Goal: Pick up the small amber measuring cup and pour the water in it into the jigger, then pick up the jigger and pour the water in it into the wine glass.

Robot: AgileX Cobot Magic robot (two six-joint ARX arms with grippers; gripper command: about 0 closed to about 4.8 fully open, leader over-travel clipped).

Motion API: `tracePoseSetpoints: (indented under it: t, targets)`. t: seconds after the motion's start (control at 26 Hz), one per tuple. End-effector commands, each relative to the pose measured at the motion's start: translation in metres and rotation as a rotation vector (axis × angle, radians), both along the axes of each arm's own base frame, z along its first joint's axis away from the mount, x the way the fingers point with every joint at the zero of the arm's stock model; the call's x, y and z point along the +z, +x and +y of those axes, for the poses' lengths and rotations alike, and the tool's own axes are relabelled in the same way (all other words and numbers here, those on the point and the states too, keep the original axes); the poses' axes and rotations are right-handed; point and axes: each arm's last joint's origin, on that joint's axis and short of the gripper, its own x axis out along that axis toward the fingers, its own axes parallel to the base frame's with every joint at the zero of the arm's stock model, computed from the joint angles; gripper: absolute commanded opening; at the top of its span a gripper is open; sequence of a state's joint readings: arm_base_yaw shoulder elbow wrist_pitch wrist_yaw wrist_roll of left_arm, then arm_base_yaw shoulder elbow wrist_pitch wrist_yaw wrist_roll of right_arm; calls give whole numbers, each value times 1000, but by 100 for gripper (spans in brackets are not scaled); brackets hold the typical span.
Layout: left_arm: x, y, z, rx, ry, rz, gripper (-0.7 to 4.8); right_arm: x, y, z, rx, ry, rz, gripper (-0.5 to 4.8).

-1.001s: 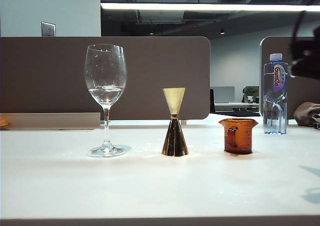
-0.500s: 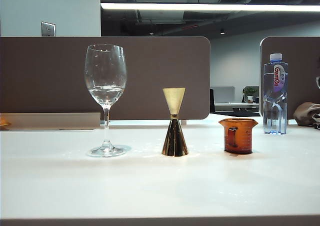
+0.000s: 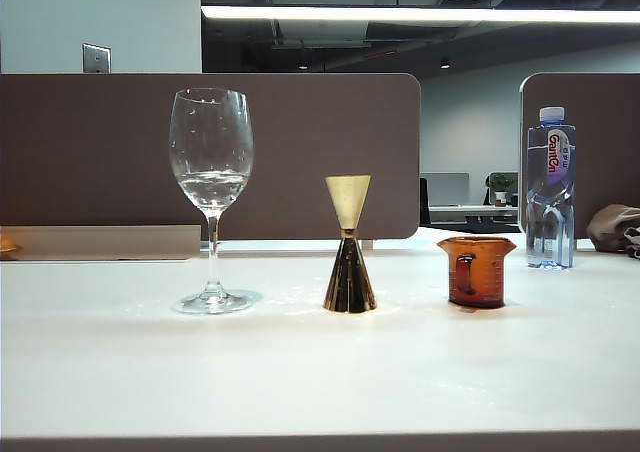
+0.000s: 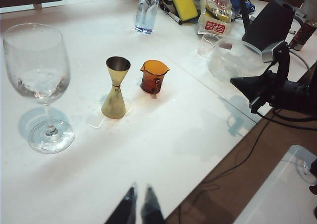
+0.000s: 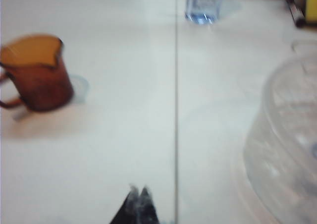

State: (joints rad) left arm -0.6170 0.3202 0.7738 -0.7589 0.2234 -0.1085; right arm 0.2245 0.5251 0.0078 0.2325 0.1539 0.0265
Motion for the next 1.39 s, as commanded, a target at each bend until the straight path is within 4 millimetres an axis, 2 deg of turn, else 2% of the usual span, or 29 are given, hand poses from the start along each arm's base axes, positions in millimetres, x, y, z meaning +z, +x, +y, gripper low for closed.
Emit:
tracePoseSetpoints:
  t: [0.04, 0.12, 0.54, 0.89, 1.08, 1.39]
  targets:
    - [3, 0, 0, -1, -8, -16, 26, -10, -6, -4, -26, -16, 93, -6]
    - [3, 0, 0, -1, -8, -16, 26, -13, -9, -6, -32, -18, 136, -5]
    - [3, 0, 0, -1, -8, -16, 26, -7, -12, -7, -46, 11, 72, 2]
    - [3, 0, 0, 0, -8, -16, 26, 5, -16, -20, -159, 34, -57, 2]
    - [3, 0, 0, 0, -8, -16, 26, 16, -24, -22, -164, 55, -194, 2]
    - [3, 0, 0, -1, -8, -16, 26, 21, -27, -22, -160, 64, -256, 2]
